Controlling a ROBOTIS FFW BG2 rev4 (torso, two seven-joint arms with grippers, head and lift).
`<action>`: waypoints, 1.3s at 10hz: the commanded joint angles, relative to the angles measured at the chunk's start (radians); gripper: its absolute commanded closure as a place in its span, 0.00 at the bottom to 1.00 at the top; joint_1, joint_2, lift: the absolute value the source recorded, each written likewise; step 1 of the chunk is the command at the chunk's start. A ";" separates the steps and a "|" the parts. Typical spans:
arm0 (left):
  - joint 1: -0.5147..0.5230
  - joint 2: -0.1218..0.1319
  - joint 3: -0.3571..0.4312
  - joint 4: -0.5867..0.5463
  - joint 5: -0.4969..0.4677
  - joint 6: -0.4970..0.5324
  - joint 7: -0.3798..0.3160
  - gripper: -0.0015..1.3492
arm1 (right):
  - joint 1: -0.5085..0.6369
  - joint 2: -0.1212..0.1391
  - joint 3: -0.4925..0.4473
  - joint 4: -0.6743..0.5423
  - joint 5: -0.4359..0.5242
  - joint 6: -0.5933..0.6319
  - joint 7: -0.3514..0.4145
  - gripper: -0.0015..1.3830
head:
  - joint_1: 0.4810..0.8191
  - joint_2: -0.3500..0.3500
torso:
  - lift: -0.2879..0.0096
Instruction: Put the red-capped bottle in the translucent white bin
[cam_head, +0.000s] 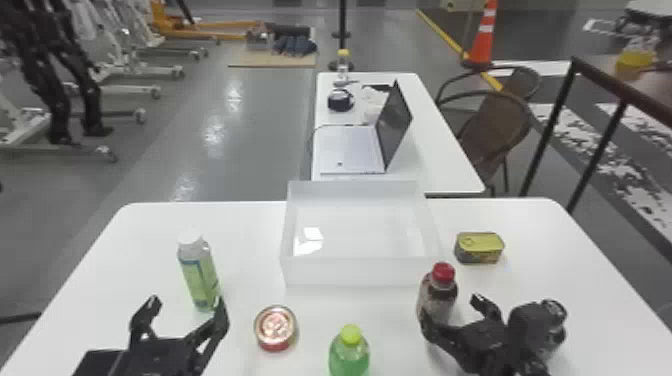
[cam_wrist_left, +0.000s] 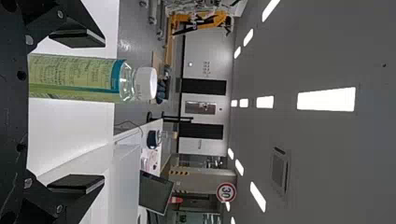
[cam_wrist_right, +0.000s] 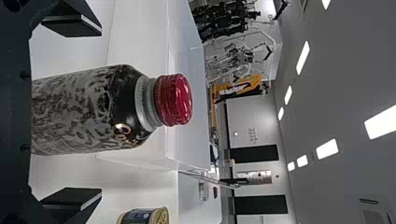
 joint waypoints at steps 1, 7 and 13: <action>-0.001 -0.003 -0.002 0.003 0.004 -0.001 0.000 0.19 | -0.018 -0.003 0.004 0.004 0.029 0.011 -0.009 0.07 | 0.20 0.50 | 0.63; -0.005 -0.003 -0.006 0.014 0.018 -0.006 0.000 0.19 | -0.082 -0.047 0.035 0.042 -0.017 0.066 0.004 0.93 | 0.20 0.50 | 0.63; -0.011 -0.003 -0.015 0.017 0.022 -0.001 0.000 0.19 | -0.174 -0.106 0.073 -0.139 -0.156 0.196 -0.006 0.93 | 0.20 0.50 | 0.63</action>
